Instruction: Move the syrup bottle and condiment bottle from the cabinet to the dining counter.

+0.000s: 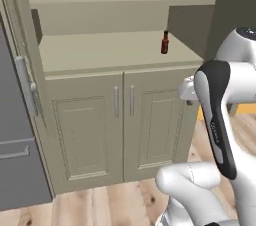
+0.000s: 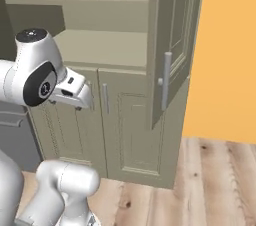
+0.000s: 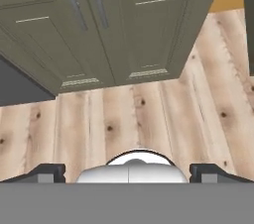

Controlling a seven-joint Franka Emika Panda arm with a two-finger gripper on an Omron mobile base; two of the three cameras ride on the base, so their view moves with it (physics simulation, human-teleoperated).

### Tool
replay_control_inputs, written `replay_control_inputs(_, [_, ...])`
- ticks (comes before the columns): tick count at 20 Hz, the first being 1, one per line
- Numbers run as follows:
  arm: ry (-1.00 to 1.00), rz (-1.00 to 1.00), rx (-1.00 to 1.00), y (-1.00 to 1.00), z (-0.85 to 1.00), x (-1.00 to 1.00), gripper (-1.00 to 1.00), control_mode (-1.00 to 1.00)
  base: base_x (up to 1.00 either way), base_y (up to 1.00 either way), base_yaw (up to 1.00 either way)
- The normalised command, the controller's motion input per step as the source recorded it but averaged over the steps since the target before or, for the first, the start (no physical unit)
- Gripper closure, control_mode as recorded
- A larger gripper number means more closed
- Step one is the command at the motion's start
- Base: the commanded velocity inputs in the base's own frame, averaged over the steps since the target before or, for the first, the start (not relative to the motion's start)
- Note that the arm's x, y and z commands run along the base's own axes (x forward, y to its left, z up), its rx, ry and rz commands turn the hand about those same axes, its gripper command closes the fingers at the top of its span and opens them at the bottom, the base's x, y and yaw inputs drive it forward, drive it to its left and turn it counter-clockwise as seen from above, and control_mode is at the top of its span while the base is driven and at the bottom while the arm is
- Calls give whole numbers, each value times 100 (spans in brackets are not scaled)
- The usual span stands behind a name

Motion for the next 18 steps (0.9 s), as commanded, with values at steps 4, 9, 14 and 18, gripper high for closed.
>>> replay_control_inputs(4, [0, 0, 0, 0, 0, 0, -100, 100, 100, -6, -6])
replay_control_inputs(9, [0, 0, 0, 0, 0, 0, -100, 100, 100, -6, -5])
replay_control_inputs(14, [0, 0, 0, 0, 0, 0, -100, 100, 100, -13, -7])
replay_control_inputs(18, [0, -4, 0, -12, 0, 20, -100, -100, 73, -31, -10])
